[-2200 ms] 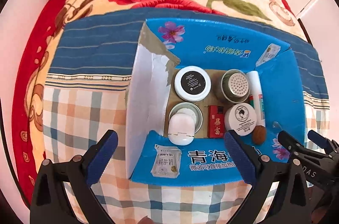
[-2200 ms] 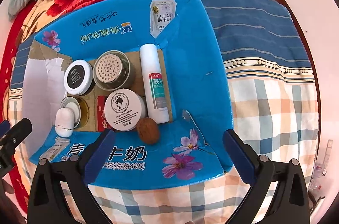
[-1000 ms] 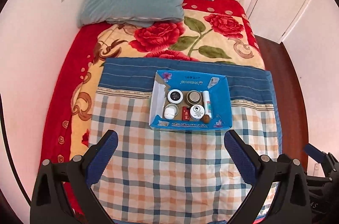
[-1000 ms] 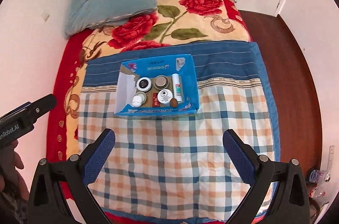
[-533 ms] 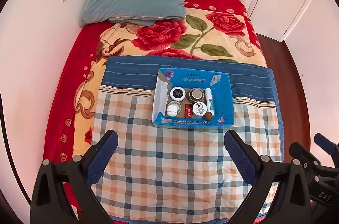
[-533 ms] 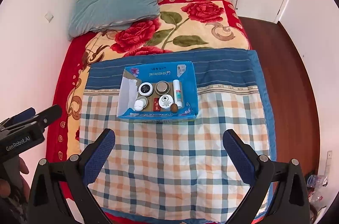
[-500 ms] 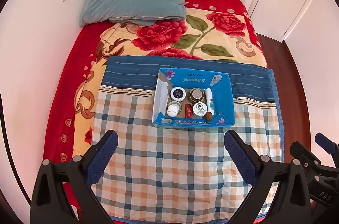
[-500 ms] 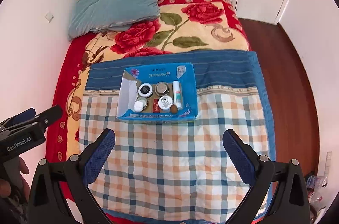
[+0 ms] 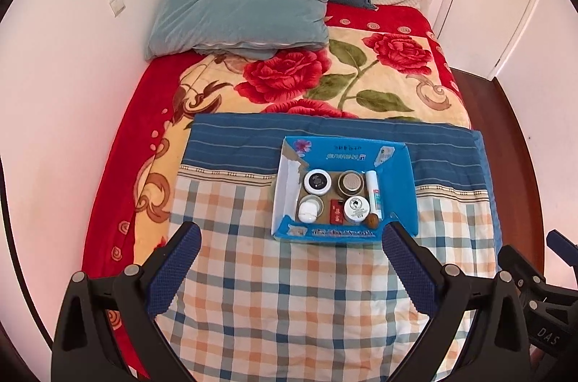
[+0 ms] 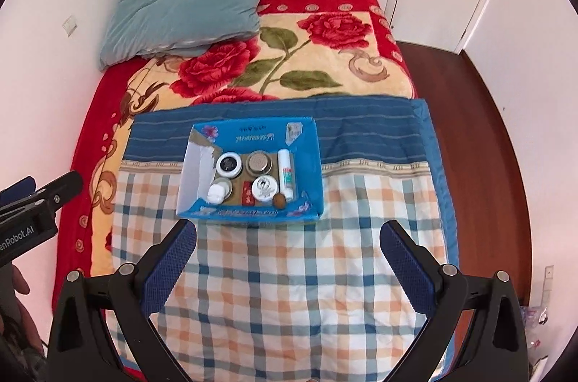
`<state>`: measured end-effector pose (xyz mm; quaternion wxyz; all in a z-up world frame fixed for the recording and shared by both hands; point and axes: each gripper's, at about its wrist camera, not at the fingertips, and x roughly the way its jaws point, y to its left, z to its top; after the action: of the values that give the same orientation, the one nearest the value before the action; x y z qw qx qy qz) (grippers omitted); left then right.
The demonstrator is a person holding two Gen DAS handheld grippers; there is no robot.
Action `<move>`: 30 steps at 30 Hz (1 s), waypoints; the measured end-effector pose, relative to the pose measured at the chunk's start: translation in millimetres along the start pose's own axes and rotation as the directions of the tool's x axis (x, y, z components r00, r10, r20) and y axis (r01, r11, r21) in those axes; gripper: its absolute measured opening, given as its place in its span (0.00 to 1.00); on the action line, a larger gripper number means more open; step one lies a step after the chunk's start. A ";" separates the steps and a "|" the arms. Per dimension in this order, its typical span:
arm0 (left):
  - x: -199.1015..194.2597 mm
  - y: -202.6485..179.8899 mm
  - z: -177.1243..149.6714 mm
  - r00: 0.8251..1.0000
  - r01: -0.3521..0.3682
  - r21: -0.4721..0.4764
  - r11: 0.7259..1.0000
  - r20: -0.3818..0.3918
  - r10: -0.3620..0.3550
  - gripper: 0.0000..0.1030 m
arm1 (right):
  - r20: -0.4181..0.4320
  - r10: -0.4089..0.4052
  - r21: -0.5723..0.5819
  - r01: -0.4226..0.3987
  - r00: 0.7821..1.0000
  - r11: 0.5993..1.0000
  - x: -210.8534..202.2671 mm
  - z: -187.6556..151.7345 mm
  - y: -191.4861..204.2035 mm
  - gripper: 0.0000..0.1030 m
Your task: Organize rigid objects
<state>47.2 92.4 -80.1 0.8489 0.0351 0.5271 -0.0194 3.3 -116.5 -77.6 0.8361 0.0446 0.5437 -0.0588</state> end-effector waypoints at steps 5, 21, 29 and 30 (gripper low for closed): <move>7.9 -1.8 9.1 1.000 -0.005 0.003 1.000 0.010 0.005 1.00 | 0.022 -0.013 -0.004 0.013 1.000 1.000 10.7 12.1 2.3 1.00; 24.3 -11.2 9.2 1.000 0.014 0.022 1.000 -0.022 -0.013 1.00 | 0.028 -0.030 -0.003 0.030 0.999 1.000 26.2 24.5 -0.2 1.00; 25.9 -12.3 5.7 0.999 0.020 0.022 1.000 -0.036 -0.019 1.00 | 0.029 -0.032 -0.006 0.033 0.999 0.999 27.7 22.8 -0.2 1.00; 26.1 -12.4 6.0 0.999 0.020 0.021 1.000 -0.034 -0.019 1.00 | 0.030 -0.034 -0.009 0.034 0.999 0.999 27.8 23.0 0.1 1.00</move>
<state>63.2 79.6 -101.3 0.8391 0.0395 0.5416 -0.0325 35.3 -121.0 -93.7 0.8431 0.0305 0.5321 -0.0709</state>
